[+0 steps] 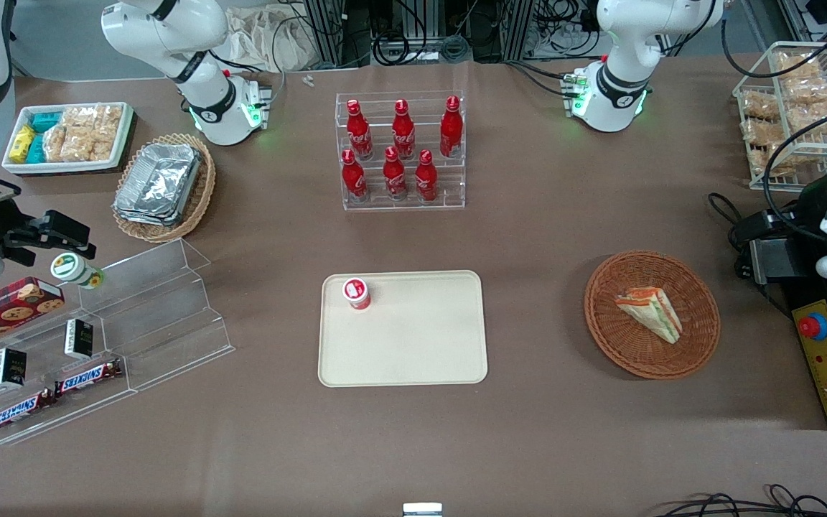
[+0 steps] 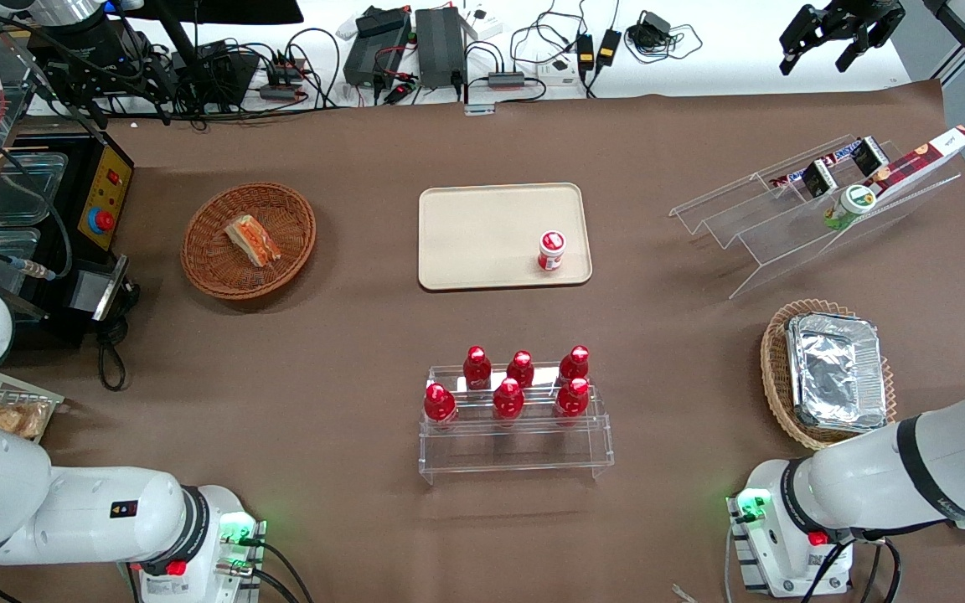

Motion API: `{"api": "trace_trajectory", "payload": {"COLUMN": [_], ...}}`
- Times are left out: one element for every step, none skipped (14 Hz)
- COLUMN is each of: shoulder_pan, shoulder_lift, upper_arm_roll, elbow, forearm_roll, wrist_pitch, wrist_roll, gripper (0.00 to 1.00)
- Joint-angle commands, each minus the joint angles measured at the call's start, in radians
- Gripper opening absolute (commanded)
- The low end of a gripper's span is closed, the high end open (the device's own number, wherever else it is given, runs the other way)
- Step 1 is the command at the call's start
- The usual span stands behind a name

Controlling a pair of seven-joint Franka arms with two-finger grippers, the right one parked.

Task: Place sandwich from basket to tray
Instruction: 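Move the left gripper down over the wrapped sandwich in the wicker basket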

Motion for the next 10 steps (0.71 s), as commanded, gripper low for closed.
{"api": "trace_trajectory", "payload": {"shoulder_pan": [0.000, 0.000, -0.002, -0.005, -0.005, -0.008, -0.008, -0.008, -0.011, -0.015], "shoulder_lift": [0.020, 0.023, 0.025, 0.040, 0.057, 0.072, 0.079, 0.080, 0.079, 0.079], "upper_arm_roll": [-0.004, -0.007, -0.013, -0.015, -0.016, -0.016, -0.016, -0.016, -0.016, -0.016], "elbow": [0.037, 0.040, 0.041, 0.040, 0.038, 0.026, 0.002, -0.036, -0.092, -0.141], "forearm_roll": [-0.008, -0.005, -0.009, -0.009, -0.008, -0.006, -0.006, -0.006, -0.006, -0.006], "wrist_pitch": [-0.036, -0.034, -0.023, -0.019, -0.011, 0.001, 0.035, 0.096, 0.159, 0.220], "wrist_roll": [-0.025, -0.027, -0.028, -0.033, -0.048, -0.073, -0.123, -0.193, -0.275, -0.336], "gripper": [1.00, 1.00, 1.00, 1.00, 1.00, 1.00, 1.00, 1.00, 1.00, 0.99]}}
